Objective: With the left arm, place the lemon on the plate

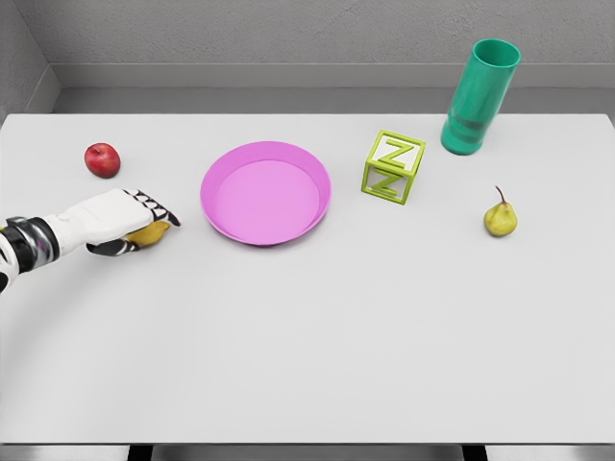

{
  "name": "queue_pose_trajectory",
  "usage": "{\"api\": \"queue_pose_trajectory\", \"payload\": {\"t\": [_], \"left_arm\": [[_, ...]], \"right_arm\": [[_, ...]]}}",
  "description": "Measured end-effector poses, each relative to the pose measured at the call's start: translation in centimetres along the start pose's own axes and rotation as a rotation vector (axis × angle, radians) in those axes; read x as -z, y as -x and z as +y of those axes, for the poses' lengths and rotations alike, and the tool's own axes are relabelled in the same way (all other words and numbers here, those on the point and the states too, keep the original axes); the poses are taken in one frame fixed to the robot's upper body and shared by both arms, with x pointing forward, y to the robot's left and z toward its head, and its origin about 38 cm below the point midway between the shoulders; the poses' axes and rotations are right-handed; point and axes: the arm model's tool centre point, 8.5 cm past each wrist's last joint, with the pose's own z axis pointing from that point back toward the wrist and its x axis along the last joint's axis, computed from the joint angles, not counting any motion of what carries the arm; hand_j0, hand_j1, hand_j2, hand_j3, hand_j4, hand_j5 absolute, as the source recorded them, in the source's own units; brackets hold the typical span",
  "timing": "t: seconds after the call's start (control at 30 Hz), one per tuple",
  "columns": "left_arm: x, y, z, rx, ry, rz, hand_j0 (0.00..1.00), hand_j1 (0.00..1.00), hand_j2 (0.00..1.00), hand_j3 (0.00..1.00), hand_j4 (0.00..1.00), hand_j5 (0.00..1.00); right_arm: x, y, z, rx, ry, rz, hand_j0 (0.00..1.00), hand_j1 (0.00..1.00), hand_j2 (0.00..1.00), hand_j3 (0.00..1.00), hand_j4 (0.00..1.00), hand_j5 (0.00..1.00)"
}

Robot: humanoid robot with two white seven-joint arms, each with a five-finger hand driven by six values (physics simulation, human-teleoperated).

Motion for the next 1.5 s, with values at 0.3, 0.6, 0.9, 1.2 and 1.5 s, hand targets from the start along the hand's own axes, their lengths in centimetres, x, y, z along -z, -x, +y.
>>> {"api": "queue_pose_trajectory", "payload": {"t": [0.3, 0.6, 0.9, 1.2, 1.5], "left_arm": [[0.4, -0.4, -0.2, 0.016, 0.017, -0.009, 0.59, 0.59, 0.59, 0.59, 0.59, 0.59], [0.1, -0.2, 0.8, 0.0, -0.018, -0.021, 0.59, 0.59, 0.59, 0.59, 0.59, 0.59], [-0.2, -0.4, 2.8, -0.02, -0.089, -0.055, 0.59, 0.59, 0.59, 0.59, 0.59, 0.59], [0.4, -3.2, 6.8, 0.02, -0.206, -0.136, 0.59, 0.59, 0.59, 0.59, 0.59, 0.59], [2.2, -5.2, 8.4, -0.016, -0.29, -0.188, 1.0, 1.0, 1.0, 1.0, 1.0, 1.0]], "right_arm": [[0.0, 0.0, 0.0, 0.0, 0.0, 0.0, 1.0, 1.0, 1.0, 1.0, 1.0, 1.0], [0.0, 0.0, 0.0, 0.0, 0.0, 0.0, 1.0, 1.0, 1.0, 1.0, 1.0, 1.0], [0.0, 0.0, 0.0, 0.0, 0.0, 0.0, 1.0, 1.0, 1.0, 1.0, 1.0, 1.0], [0.0, 0.0, 0.0, 0.0, 0.0, 0.0, 1.0, 1.0, 1.0, 1.0, 1.0, 1.0], [0.0, 0.0, 0.0, 0.0, 0.0, 0.0, 1.0, 1.0, 1.0, 1.0, 1.0, 1.0]]}}
